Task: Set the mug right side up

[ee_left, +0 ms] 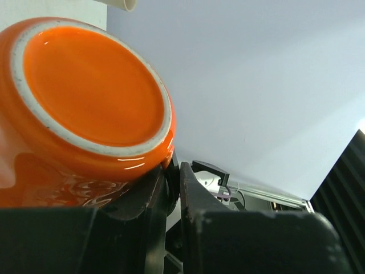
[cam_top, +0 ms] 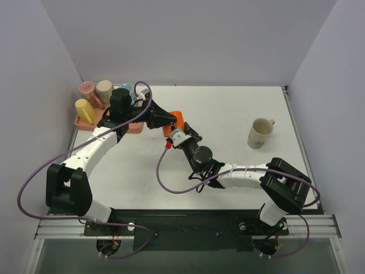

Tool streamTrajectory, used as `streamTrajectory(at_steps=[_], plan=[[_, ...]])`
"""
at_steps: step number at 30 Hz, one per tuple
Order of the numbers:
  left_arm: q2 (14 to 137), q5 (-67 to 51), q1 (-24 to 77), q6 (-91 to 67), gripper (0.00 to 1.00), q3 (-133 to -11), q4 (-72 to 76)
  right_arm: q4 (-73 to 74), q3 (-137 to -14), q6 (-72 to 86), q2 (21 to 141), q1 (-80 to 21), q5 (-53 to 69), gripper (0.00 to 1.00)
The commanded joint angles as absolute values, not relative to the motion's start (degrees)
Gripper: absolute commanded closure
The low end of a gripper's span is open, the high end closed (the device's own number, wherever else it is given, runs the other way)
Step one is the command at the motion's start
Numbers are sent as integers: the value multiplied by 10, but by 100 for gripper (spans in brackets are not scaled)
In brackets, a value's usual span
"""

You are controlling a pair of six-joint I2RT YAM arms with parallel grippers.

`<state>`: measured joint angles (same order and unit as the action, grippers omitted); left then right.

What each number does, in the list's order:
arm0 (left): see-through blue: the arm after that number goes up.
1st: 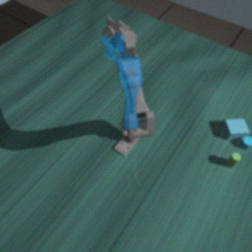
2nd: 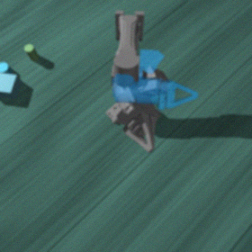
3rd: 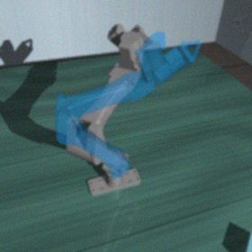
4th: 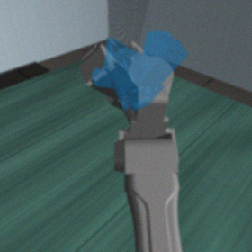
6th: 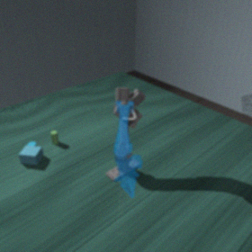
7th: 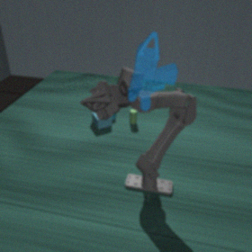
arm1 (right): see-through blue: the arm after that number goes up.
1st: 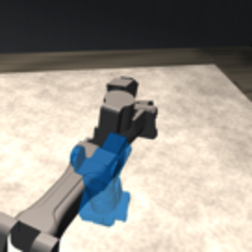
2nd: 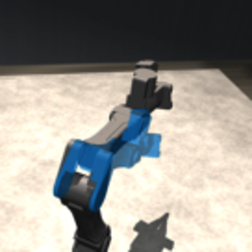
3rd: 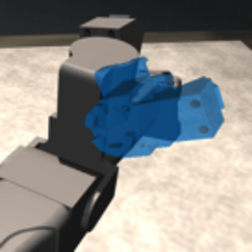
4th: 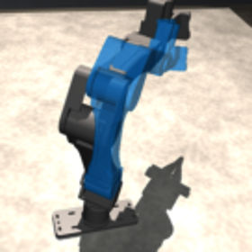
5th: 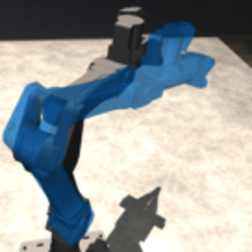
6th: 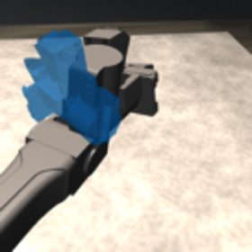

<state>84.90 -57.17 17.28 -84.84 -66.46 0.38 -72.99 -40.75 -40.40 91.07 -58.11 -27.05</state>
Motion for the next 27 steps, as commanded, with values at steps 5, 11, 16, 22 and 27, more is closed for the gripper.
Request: streamTrajectory(at_steps=[5,11,16,22,27], plan=[[843,-592,168,-878,100,-650,83,-926,-418,-392,871,-597,-280,100],[860,-570,150,-874,81,-635,82,-794,-399,-372,833,-595,-297,100],[891,-547,127,-795,38,-658,12,-643,-389,-319,791,-588,-306,100],[922,-507,107,-711,31,-688,-71,-433,-408,-202,759,-535,-274,100],[944,-441,89,-551,27,-766,-216,-194,-497,-80,761,-462,-234,100]])
